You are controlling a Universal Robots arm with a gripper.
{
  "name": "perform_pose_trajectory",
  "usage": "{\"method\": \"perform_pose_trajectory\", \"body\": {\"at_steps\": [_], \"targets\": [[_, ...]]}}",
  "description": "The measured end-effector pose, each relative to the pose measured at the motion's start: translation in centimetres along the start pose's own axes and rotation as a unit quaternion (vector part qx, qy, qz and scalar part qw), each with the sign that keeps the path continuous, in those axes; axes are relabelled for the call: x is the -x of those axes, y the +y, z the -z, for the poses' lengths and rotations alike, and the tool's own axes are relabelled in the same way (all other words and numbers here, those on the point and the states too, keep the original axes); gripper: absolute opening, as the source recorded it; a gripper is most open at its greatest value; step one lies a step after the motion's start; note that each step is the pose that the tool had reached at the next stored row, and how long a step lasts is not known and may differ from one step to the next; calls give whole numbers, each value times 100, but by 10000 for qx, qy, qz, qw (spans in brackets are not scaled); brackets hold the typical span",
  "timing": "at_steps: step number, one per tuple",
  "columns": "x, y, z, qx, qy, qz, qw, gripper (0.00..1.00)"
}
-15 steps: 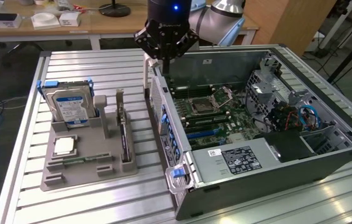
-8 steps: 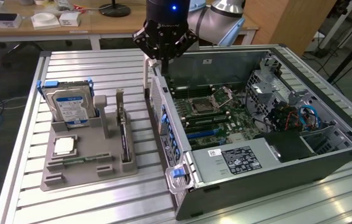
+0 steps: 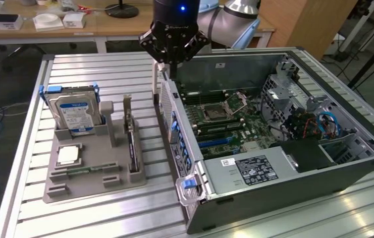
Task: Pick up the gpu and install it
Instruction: 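Reach for the gpu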
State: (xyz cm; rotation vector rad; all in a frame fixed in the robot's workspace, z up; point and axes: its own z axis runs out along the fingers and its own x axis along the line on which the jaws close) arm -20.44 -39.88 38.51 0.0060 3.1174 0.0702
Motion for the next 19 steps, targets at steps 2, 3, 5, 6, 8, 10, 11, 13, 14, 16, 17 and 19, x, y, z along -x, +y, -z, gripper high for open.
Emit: {"method": "perform_pose_trajectory", "body": {"at_steps": [2,3,5,6,8,10,11,13,14,16,17,19], "targets": [[-8,0,0,0,0,0,10000,11],[-13,0,0,0,0,0,10000,11],[-21,0,-1,0,0,0,10000,11],[-26,0,0,0,0,0,10000,11],[-34,0,-1,0,0,0,10000,11],[-43,0,-1,0,0,0,10000,11],[-48,0,-2,0,0,0,10000,11],[-60,0,-2,0,0,0,10000,11],[-66,0,-2,0,0,0,10000,11],[-78,0,-3,0,0,0,10000,11],[-84,0,-3,0,0,0,10000,11],[-98,-1,-3,0,0,0,10000,11]]}}
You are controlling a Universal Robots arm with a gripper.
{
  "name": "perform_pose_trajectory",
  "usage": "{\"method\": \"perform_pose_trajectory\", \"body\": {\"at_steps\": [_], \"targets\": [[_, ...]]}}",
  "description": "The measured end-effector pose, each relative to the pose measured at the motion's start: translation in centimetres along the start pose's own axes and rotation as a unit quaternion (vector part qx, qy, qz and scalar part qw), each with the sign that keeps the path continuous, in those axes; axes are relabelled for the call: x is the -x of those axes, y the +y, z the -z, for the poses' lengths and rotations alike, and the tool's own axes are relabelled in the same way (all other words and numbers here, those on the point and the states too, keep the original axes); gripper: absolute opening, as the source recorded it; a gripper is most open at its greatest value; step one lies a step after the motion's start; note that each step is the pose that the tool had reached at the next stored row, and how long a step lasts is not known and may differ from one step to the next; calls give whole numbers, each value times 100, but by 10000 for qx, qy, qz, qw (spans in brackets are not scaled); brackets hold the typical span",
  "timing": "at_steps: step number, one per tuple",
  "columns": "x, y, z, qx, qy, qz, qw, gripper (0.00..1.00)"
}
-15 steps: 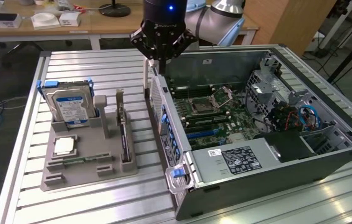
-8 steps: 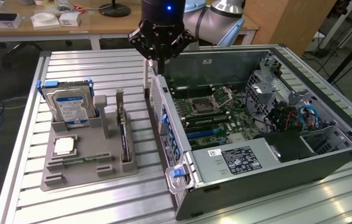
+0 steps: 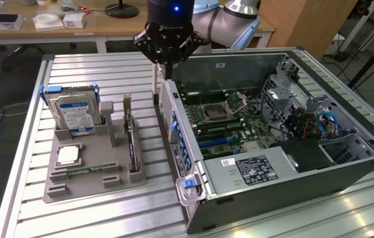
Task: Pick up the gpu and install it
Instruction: 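Reach for the gpu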
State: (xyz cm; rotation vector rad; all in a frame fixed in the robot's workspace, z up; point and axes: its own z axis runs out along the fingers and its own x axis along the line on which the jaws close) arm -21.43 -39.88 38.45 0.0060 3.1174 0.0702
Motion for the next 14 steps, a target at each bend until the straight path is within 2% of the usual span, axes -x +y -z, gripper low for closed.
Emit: {"method": "perform_pose_trajectory", "body": {"at_steps": [14], "targets": [[-198,-1,-5,0,0,0,10000,11]]}}
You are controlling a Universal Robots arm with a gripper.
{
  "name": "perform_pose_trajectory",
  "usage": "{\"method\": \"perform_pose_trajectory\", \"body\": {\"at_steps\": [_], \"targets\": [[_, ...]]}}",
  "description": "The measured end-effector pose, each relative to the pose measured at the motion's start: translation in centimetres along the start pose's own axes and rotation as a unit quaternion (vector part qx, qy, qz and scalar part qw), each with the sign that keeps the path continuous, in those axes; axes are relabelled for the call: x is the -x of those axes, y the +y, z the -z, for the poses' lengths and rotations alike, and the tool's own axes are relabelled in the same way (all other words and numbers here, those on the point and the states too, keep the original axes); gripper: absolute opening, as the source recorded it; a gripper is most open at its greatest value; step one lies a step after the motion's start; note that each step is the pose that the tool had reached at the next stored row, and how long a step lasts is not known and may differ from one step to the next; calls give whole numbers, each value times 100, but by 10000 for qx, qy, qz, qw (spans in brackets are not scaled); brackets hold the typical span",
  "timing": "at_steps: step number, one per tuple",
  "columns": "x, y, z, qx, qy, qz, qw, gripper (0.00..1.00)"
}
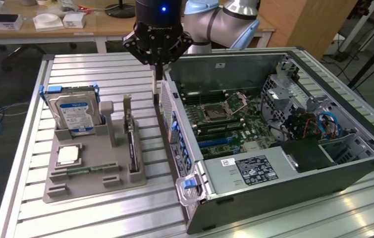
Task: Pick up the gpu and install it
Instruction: 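Reach for the gpu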
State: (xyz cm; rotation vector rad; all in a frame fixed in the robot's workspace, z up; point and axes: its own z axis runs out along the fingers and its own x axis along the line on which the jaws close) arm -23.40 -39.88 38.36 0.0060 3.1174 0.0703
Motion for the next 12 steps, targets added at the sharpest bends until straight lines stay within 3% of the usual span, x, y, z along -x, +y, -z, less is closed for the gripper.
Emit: {"method": "perform_pose_trajectory", "body": {"at_steps": [12], "targets": [[-187,-2,-3,0,0,0,10000,11]]}}
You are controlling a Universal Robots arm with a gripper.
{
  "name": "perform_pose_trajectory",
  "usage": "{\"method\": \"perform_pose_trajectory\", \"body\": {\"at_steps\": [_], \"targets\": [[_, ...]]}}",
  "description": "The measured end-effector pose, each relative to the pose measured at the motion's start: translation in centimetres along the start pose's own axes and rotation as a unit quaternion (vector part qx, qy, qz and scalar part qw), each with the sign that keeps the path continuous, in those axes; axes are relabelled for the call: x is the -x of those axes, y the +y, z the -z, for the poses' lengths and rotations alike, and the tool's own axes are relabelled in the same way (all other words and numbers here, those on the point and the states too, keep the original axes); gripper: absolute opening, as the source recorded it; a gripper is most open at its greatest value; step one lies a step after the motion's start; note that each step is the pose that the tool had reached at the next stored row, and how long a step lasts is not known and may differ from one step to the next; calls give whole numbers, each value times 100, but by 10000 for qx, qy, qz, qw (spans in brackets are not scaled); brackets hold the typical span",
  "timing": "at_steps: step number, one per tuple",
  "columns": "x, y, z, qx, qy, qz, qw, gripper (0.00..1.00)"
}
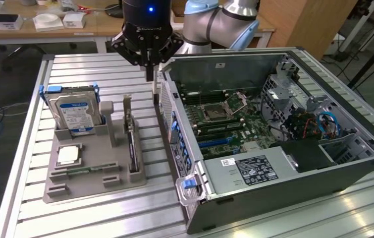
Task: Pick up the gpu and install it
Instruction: 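Reach for the gpu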
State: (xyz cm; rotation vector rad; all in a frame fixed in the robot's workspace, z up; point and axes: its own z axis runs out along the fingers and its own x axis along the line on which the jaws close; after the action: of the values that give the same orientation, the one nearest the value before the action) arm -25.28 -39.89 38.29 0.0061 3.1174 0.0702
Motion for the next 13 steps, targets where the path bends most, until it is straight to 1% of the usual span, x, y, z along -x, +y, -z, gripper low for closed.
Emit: {"method": "perform_pose_trajectory", "body": {"at_steps": [3,13], "targets": [[-29,0,0,0,0,0,10000,11],[-31,0,0,0,0,0,10000,11]]}}
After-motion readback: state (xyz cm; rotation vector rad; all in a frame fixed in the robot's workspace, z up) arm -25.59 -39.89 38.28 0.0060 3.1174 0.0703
